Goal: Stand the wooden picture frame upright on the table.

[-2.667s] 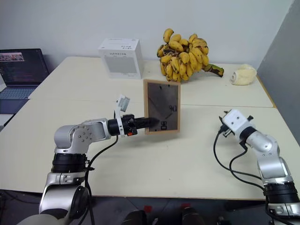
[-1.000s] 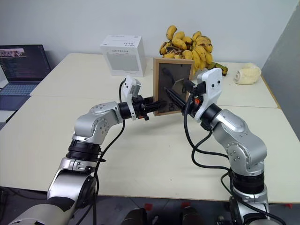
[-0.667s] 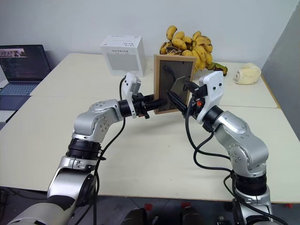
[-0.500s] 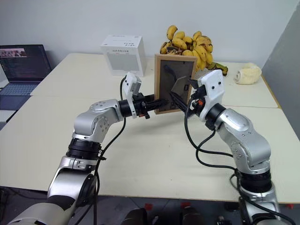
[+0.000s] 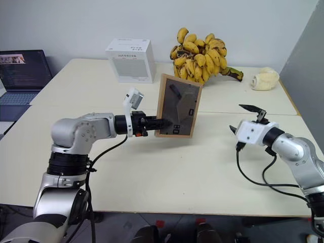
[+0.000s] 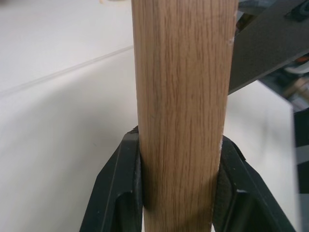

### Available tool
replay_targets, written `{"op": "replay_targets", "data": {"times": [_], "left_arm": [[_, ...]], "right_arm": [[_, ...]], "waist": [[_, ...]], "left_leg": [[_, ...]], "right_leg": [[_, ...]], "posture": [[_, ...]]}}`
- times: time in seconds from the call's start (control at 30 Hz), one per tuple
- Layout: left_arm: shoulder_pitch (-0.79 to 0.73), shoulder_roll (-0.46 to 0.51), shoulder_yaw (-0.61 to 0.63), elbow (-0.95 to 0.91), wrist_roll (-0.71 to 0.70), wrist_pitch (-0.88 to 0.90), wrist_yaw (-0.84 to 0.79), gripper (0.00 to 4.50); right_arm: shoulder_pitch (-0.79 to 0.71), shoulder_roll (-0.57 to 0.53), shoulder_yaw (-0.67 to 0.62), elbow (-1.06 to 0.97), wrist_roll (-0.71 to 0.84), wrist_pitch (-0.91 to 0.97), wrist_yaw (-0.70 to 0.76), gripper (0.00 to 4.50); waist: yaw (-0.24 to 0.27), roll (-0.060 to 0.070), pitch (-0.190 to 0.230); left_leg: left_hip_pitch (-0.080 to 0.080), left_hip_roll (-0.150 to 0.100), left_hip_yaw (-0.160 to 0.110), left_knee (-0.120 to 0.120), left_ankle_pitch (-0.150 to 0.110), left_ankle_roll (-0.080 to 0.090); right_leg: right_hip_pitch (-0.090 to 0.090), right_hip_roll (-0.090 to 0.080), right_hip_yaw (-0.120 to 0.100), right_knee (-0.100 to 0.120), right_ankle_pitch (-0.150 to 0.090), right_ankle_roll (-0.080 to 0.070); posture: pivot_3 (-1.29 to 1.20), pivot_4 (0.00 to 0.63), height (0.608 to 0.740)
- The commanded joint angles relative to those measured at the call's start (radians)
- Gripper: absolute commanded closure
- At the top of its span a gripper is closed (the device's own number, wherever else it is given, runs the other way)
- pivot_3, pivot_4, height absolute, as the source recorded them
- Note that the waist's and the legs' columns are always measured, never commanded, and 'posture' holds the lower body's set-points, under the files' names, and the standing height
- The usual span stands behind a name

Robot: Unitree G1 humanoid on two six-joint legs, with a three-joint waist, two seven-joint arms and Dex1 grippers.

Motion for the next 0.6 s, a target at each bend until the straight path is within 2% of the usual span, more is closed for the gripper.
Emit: {"op": "replay_targets", "data": {"times": [0.03, 0.17, 0.23, 0.4, 0.6], "left_arm": [[-0.062, -0.003, 0.128, -0.075, -0.111, 0.255, 0.059, 3.22], [-0.038, 0.101, 0.11, 0.004, -0.385, 0.278, 0.171, 3.22], [-0.016, 0.15, 0.083, -0.002, -0.512, 0.278, 0.232, 3.22], [-0.035, 0.223, 0.034, 0.06, -0.777, 0.278, 0.403, 3.22], [-0.086, 0.257, -0.003, 0.117, -0.952, 0.278, 0.538, 3.22]], "right_arm": [[-0.111, -0.03, 0.054, 0.089, -0.369, -0.297, -0.386, 0.44], [-0.214, 0.043, 0.108, 0.16, -0.574, -0.324, -0.689, 0.44], [-0.262, 0.079, 0.146, 0.202, -0.645, -0.322, -0.785, 0.44], [-0.355, 0.138, 0.233, 0.315, -0.746, -0.312, -0.927, 0.44], [-0.44, 0.189, 0.324, 0.408, -0.806, -0.314, -1.027, 0.44]], "waist": [[-0.001, 0.0, 0.0], [-0.005, 0.0, 0.0], [-0.006, 0.0, 0.0], [0.006, 0.0, 0.0], [0.008, -0.001, 0.001]], "left_leg": [[0.0, 0.0, 0.0, 0.0, 0.0, 0.0], [0.0, 0.001, -0.001, 0.0, 0.003, -0.005], [0.0, 0.0, -0.001, 0.0, 0.003, -0.005], [0.001, -0.001, -0.001, 0.002, 0.003, -0.005], [0.001, -0.002, -0.003, 0.013, 0.002, -0.003]], "right_leg": [[-0.001, 0.0, 0.0, 0.001, 0.0, 0.0], [-0.001, 0.0, 0.0, 0.002, 0.0, 0.0], [-0.001, 0.0, 0.001, 0.003, 0.0, -0.001], [-0.001, -0.001, 0.001, 0.008, 0.0, -0.001], [0.0, -0.001, 0.001, 0.016, 0.0, -0.001]], "posture": [[0.0, 0.15, 0.74], [0.0, 0.15, 0.74], [0.0, 0.15, 0.74], [0.0, 0.15, 0.74], [0.0, 0.15, 0.74]]}}
